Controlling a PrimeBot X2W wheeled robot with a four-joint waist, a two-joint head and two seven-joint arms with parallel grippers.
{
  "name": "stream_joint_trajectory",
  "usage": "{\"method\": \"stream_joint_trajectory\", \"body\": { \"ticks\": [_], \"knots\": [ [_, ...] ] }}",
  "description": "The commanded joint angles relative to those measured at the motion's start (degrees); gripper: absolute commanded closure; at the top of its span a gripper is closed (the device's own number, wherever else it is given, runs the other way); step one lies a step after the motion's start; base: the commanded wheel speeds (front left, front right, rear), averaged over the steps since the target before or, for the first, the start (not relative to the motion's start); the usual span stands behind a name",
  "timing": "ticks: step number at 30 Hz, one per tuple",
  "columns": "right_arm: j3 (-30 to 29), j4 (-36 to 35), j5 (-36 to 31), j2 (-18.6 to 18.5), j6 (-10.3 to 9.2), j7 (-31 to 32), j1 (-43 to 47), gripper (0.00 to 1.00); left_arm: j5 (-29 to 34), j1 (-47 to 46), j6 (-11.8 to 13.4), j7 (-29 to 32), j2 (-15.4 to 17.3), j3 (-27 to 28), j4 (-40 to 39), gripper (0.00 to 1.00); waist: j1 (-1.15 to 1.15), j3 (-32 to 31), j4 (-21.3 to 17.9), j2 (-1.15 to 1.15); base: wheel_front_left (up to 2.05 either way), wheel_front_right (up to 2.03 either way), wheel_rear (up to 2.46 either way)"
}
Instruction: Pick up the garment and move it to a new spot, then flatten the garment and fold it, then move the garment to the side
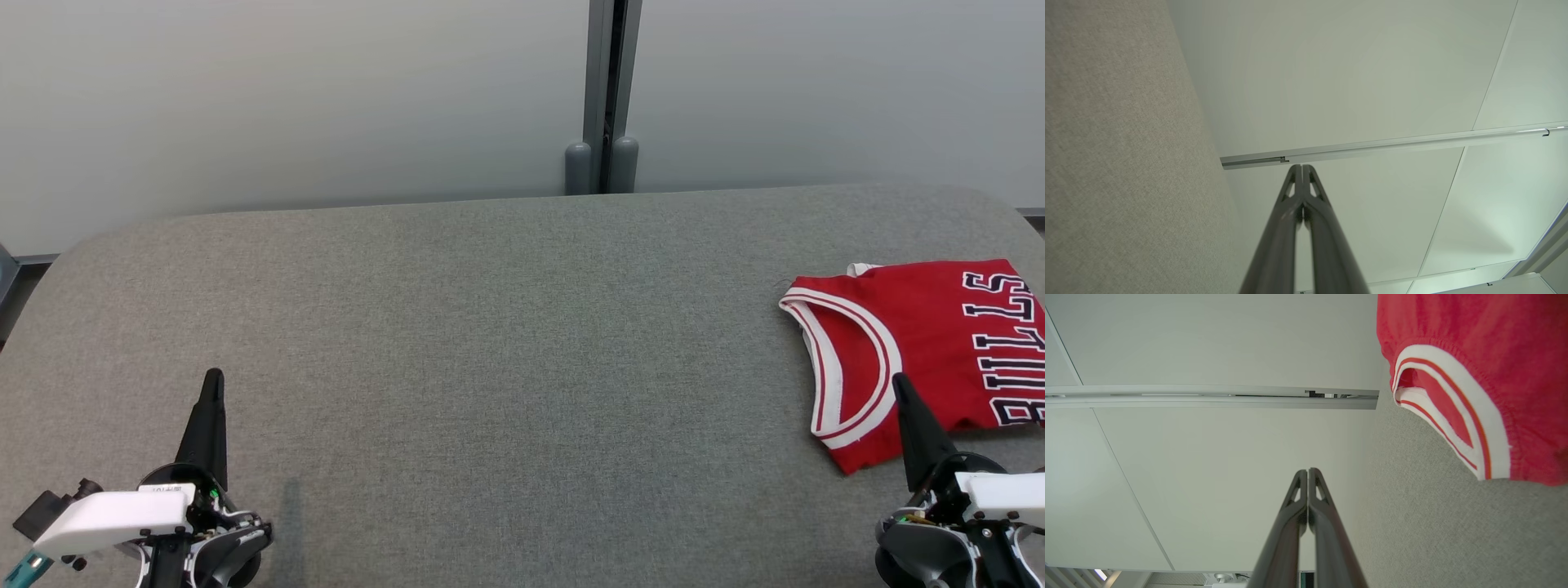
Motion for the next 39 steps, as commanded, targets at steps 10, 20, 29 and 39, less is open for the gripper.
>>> {"method": "stream_joint_trajectory", "body": {
  "ticks": [10,20,29,39],
  "knots": [
    [-0.01,-0.12,0.14,-0.44,0.02,0.19,-0.5,1.0,-0.07,-0.83,-0.3,0.21,0.15,0.21,0.03,1.0,0.0,0.0,0.0,0.0,0.0,0.0,0.0],
    [0.0,-0.12,0.14,-0.44,0.02,0.18,-0.5,1.0,-0.07,-0.83,-0.3,0.2,0.15,0.21,0.03,1.0,0.0,0.0,0.0,0.0,0.0,0.0,0.0],
    [0.0,-0.12,0.14,-0.44,0.02,0.18,-0.5,1.0,-0.08,-0.83,-0.3,0.2,0.15,0.21,0.03,1.0,0.0,0.0,0.0,0.0,0.0,0.0,0.0],
    [0.0,-0.12,0.14,-0.44,0.02,0.18,-0.5,1.0,-0.08,-0.83,-0.31,0.2,0.15,0.21,0.03,1.0,0.0,0.0,0.0,0.0,0.0,0.0,0.0]
  ]
}}
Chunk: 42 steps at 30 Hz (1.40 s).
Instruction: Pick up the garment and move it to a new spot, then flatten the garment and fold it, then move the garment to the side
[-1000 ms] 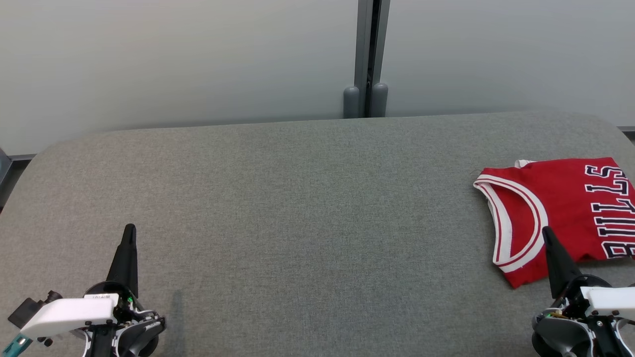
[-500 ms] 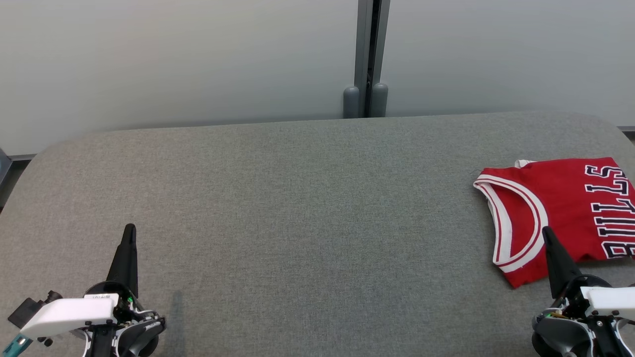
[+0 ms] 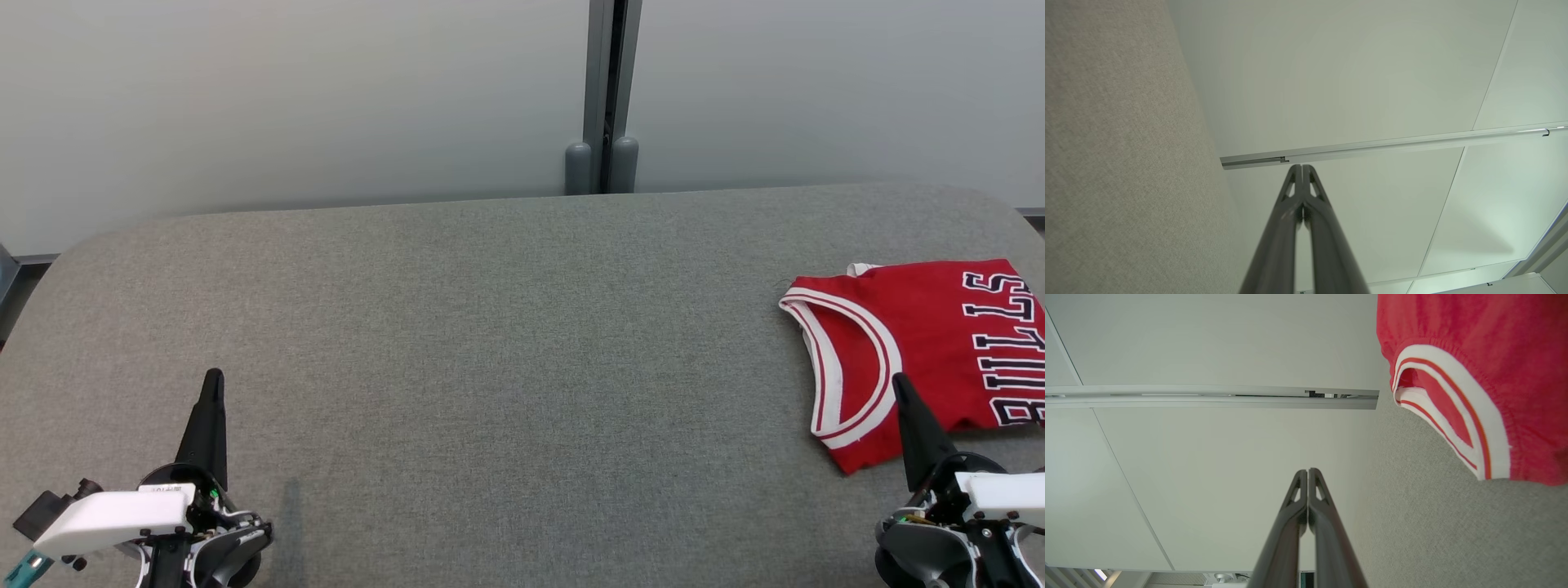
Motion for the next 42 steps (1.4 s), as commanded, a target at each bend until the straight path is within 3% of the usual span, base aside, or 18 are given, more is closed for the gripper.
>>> {"method": "stream_joint_trajectory", "body": {
  "ticks": [1,42],
  "knots": [
    [-0.01,-0.12,0.13,-0.44,0.02,0.18,-0.5,1.0,-0.08,-0.83,-0.31,0.2,0.15,0.21,0.03,1.0,0.0,0.0,0.0,0.0,0.0,0.0,0.0],
    [0.0,-0.13,0.13,-0.44,0.02,0.18,-0.5,1.0,-0.08,-0.83,-0.31,0.2,0.15,0.2,0.02,1.0,0.0,0.0,0.0,0.0,0.0,0.0,0.0]
  ]
}}
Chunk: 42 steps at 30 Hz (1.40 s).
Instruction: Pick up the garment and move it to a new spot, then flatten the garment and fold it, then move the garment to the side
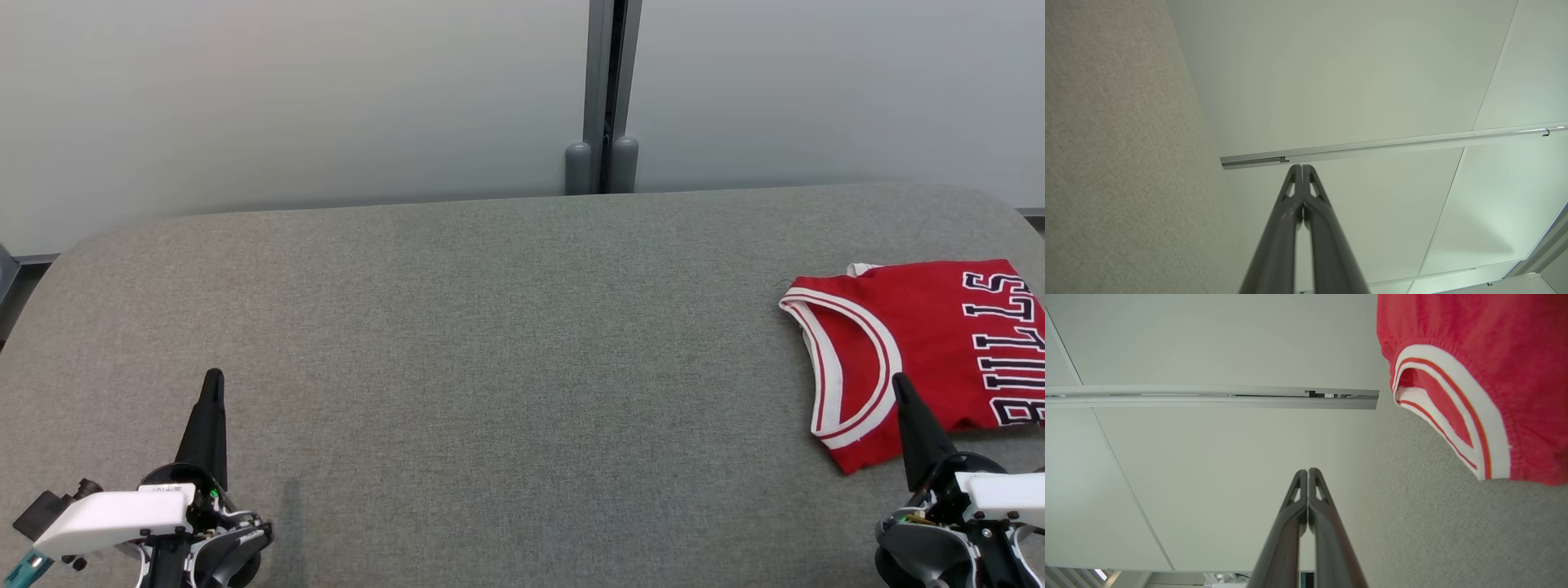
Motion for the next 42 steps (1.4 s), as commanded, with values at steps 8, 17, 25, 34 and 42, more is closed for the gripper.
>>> {"method": "stream_joint_trajectory", "body": {
  "ticks": [8,17,25,34,42],
  "knots": [
    [-0.01,-0.13,0.14,-0.44,0.02,0.18,-0.5,1.0,-0.08,-0.83,-0.31,0.19,0.15,0.2,0.02,1.0,0.0,0.0,0.0,0.0,0.0,0.0,0.0],
    [0.0,-0.13,0.14,-0.44,0.02,0.18,-0.5,1.0,-0.08,-0.83,-0.31,0.19,0.15,0.2,0.02,1.0,0.0,0.0,0.0,0.0,0.0,0.0,0.0],
    [-0.01,-0.13,0.14,-0.44,0.02,0.18,-0.5,1.0,-0.08,-0.83,-0.31,0.19,0.15,0.2,0.02,1.0,0.0,0.0,0.0,0.0,0.0,0.0,0.0],
    [0.0,-0.13,0.14,-0.44,0.02,0.18,-0.5,1.0,-0.08,-0.83,-0.31,0.19,0.15,0.2,0.02,1.0,0.0,0.0,0.0,0.0,0.0,0.0,0.0],
    [-0.02,-0.13,0.14,-0.44,0.02,0.18,-0.5,1.0,-0.08,-0.83,-0.31,0.19,0.15,0.2,0.02,1.0,0.0,0.0,0.0,0.0,0.0,0.0,0.0]
  ]
}}
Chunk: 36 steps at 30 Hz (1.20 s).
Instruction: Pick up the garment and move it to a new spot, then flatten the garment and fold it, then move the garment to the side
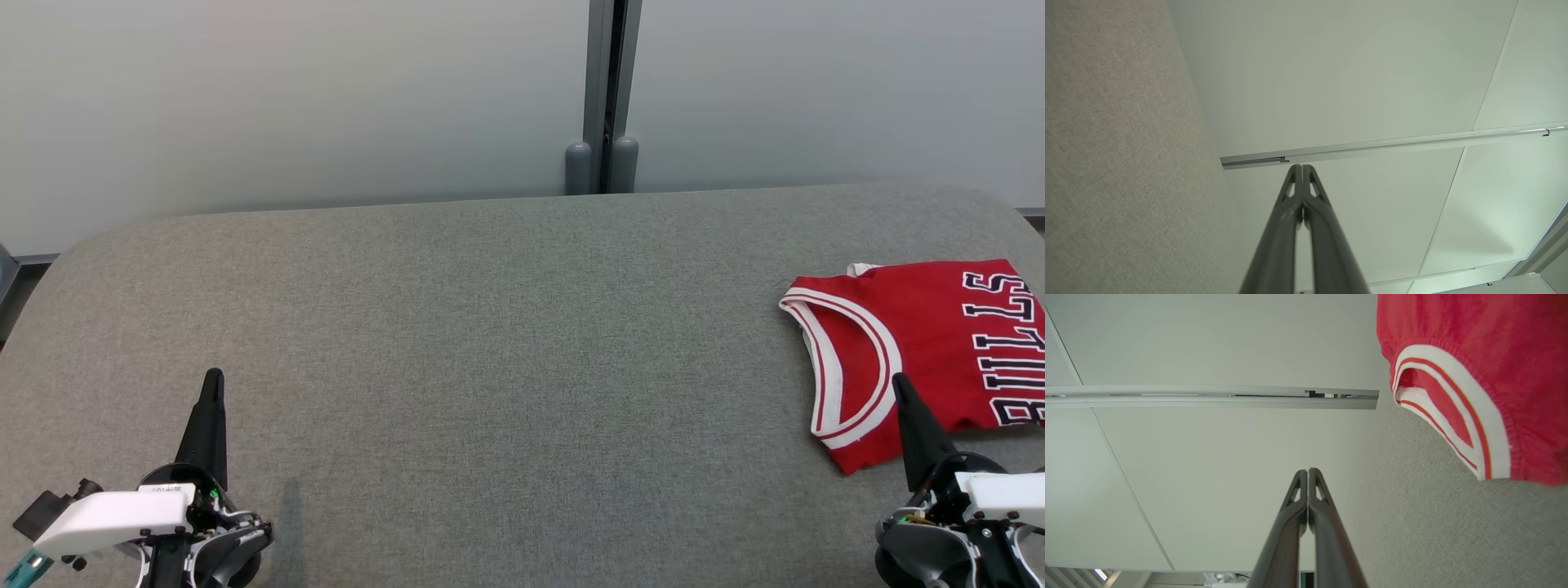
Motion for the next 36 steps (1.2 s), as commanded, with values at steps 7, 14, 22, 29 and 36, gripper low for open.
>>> {"method": "stream_joint_trajectory", "body": {
  "ticks": [7,14,22,29,36],
  "knots": [
    [0.0,-0.13,0.14,-0.44,0.02,0.17,-0.5,1.0,-0.08,-0.83,-0.31,0.19,0.15,0.2,0.02,1.0,0.0,0.0,0.0,0.0,0.0,0.0,0.0],
    [0.0,-0.13,0.14,-0.44,0.02,0.17,-0.5,1.0,-0.08,-0.83,-0.31,0.19,0.15,0.19,0.02,1.0,0.0,0.0,0.0,0.0,0.0,0.0,0.0],
    [0.01,-0.13,0.14,-0.44,0.02,0.16,-0.5,1.0,-0.08,-0.83,-0.31,0.19,0.15,0.19,0.01,1.0,0.0,0.0,0.0,0.0,0.0,0.0,0.0],
    [0.01,-0.13,0.14,-0.44,0.02,0.17,-0.5,1.0,-0.08,-0.83,-0.31,0.19,0.15,0.19,0.01,1.0,0.0,0.0,0.0,0.0,0.0,0.0,0.0],
    [0.01,-0.13,0.14,-0.44,0.02,0.17,-0.5,1.0,-0.08,-0.83,-0.31,0.19,0.15,0.19,0.01,1.0,0.0,0.0,0.0,0.0,0.0,0.0,0.0]
  ]
}}
